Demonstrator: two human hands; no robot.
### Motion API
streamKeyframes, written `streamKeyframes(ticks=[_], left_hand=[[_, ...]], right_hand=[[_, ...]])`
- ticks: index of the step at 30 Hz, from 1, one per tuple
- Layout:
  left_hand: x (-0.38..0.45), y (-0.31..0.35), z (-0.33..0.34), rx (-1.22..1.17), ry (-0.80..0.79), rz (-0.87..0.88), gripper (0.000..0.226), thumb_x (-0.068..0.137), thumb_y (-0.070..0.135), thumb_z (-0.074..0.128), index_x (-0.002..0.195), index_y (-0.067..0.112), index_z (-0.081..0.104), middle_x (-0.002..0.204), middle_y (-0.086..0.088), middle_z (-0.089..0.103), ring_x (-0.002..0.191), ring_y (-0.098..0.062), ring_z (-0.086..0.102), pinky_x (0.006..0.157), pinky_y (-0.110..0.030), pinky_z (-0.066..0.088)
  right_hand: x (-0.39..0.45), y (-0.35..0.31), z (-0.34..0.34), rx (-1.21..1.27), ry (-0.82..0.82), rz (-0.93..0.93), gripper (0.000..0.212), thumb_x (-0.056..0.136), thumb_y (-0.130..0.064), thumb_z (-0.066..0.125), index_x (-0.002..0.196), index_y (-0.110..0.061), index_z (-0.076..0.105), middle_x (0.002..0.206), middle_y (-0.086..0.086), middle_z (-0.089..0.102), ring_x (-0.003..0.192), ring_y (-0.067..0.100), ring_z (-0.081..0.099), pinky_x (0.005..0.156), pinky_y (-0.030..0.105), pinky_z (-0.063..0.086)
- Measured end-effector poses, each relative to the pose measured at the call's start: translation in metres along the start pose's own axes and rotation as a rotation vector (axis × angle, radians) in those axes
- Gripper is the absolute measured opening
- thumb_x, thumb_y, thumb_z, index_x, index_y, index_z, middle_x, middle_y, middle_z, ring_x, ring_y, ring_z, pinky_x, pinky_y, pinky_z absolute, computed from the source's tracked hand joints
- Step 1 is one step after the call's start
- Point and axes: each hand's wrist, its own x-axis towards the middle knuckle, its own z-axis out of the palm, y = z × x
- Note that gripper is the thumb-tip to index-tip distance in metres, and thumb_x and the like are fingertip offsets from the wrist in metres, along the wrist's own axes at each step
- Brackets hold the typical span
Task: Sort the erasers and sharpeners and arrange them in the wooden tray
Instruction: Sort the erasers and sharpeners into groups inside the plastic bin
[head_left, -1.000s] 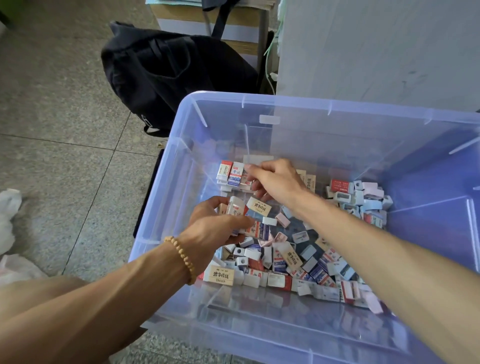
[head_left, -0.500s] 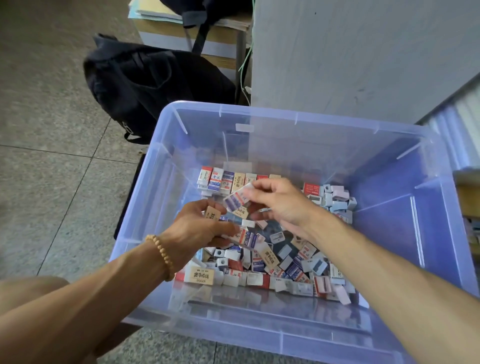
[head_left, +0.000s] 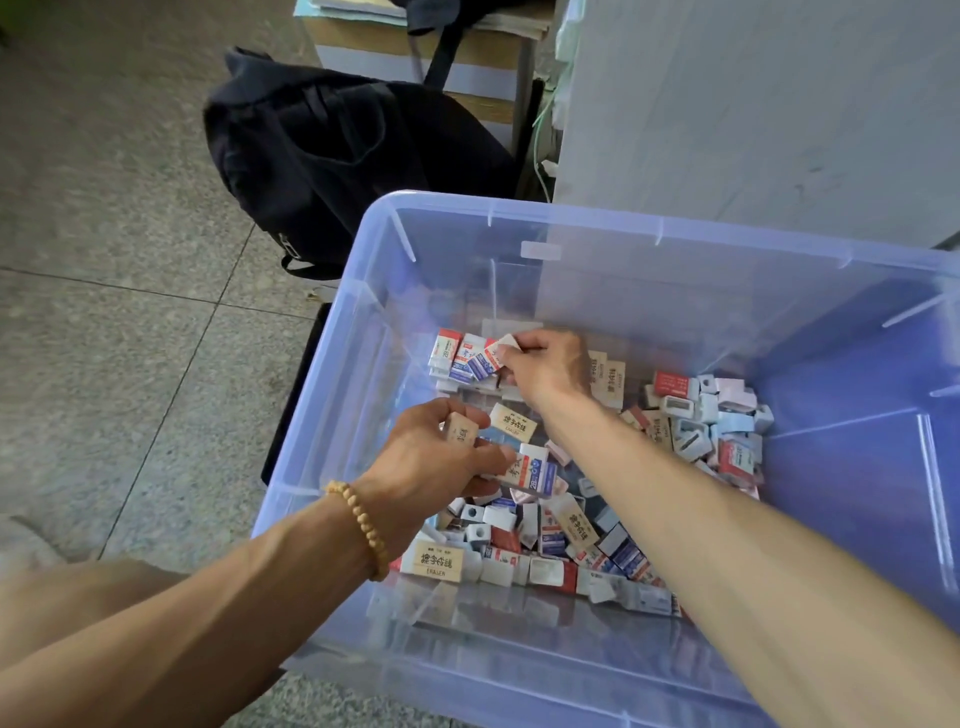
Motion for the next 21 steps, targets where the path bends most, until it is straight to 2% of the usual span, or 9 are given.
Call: streamKeyframes(ticks=[2, 5, 7, 9, 11, 15, 17, 19, 21], left_hand=[[0.0, 0.0, 0.001, 0.007, -0.001, -0.002, 0.034, 0.078, -0.001, 0.078, 0.106, 0.006, 0.059, 0.099, -0.022, 0.069, 0.089, -0.036, 0.072, 0.077, -0.041, 0.061], [0.001, 0.001, 0.001, 0.005, 0.015, 0.0, 0.033, 0.079, -0.001, 0.077, 0.106, 0.006, 0.058, 0.094, -0.018, 0.07, 0.086, -0.032, 0.073, 0.078, -0.041, 0.061], [0.001, 0.002, 0.0, -0.007, 0.03, 0.0, 0.033, 0.08, -0.002, 0.076, 0.106, 0.005, 0.058, 0.09, -0.015, 0.071, 0.085, -0.032, 0.073, 0.078, -0.043, 0.061], [0.0, 0.003, 0.0, -0.032, 0.035, 0.009, 0.034, 0.079, -0.003, 0.076, 0.108, 0.003, 0.059, 0.086, -0.014, 0.072, 0.083, -0.03, 0.074, 0.077, -0.041, 0.061], [-0.001, 0.004, -0.001, -0.042, 0.037, 0.022, 0.034, 0.079, -0.003, 0.076, 0.108, 0.003, 0.059, 0.083, -0.012, 0.072, 0.075, -0.024, 0.074, 0.071, -0.033, 0.062], [-0.001, 0.004, -0.004, -0.081, 0.067, 0.036, 0.024, 0.083, -0.004, 0.072, 0.104, 0.002, 0.061, 0.071, -0.005, 0.072, 0.063, -0.017, 0.072, 0.06, -0.024, 0.06], [0.0, 0.003, -0.005, -0.078, 0.081, 0.038, 0.021, 0.085, -0.004, 0.07, 0.103, 0.002, 0.061, 0.077, -0.007, 0.071, 0.067, -0.018, 0.072, 0.063, -0.026, 0.061], [0.003, 0.002, -0.004, -0.071, 0.098, 0.041, 0.018, 0.087, -0.004, 0.068, 0.102, 0.003, 0.061, 0.084, -0.01, 0.071, 0.071, -0.02, 0.073, 0.064, -0.027, 0.061], [0.008, 0.004, -0.001, -0.046, 0.113, 0.05, 0.017, 0.087, -0.004, 0.067, 0.101, 0.004, 0.061, 0.091, -0.012, 0.071, 0.076, -0.021, 0.073, 0.066, -0.029, 0.061]], right_hand=[[-0.002, 0.001, -0.001, 0.074, 0.019, 0.03, 0.025, 0.086, -0.013, 0.076, 0.071, -0.027, 0.062, 0.088, 0.002, 0.075, 0.083, 0.02, 0.074, 0.081, 0.039, 0.061], [-0.007, 0.002, -0.016, 0.099, 0.059, 0.009, 0.025, 0.09, -0.013, 0.071, 0.074, -0.028, 0.059, 0.086, 0.002, 0.073, 0.078, 0.017, 0.073, 0.077, 0.04, 0.062], [-0.009, 0.006, -0.03, 0.028, 0.06, -0.039, 0.018, 0.093, -0.014, 0.066, 0.082, -0.027, 0.061, 0.092, 0.003, 0.072, 0.077, 0.017, 0.073, 0.077, 0.04, 0.062], [-0.007, 0.008, -0.037, -0.093, 0.033, -0.083, 0.011, 0.094, -0.013, 0.065, 0.098, -0.023, 0.066, 0.102, 0.003, 0.072, 0.087, 0.02, 0.072, 0.081, 0.039, 0.061], [0.0, 0.011, -0.032, -0.145, 0.015, -0.066, 0.017, 0.091, -0.01, 0.069, 0.107, -0.017, 0.067, 0.109, 0.004, 0.07, 0.091, 0.021, 0.07, 0.08, 0.034, 0.06], [0.007, 0.008, -0.014, -0.124, 0.092, 0.013, 0.018, 0.087, -0.007, 0.074, 0.087, -0.021, 0.063, 0.107, 0.005, 0.072, 0.09, 0.019, 0.068, 0.072, 0.025, 0.054], [0.002, 0.009, -0.019, -0.122, 0.13, 0.013, 0.015, 0.088, -0.01, 0.072, 0.092, -0.021, 0.063, 0.105, 0.004, 0.072, 0.09, 0.019, 0.068, 0.07, 0.025, 0.055], [-0.009, 0.01, -0.033, -0.144, 0.083, -0.051, 0.008, 0.092, -0.015, 0.068, 0.095, -0.021, 0.063, 0.102, -0.001, 0.07, 0.091, 0.017, 0.068, 0.073, 0.026, 0.055], [-0.028, 0.006, -0.052, -0.148, -0.12, -0.116, 0.005, 0.094, -0.025, 0.065, 0.09, -0.023, 0.068, 0.095, -0.005, 0.07, 0.09, 0.015, 0.068, 0.08, 0.031, 0.056]])
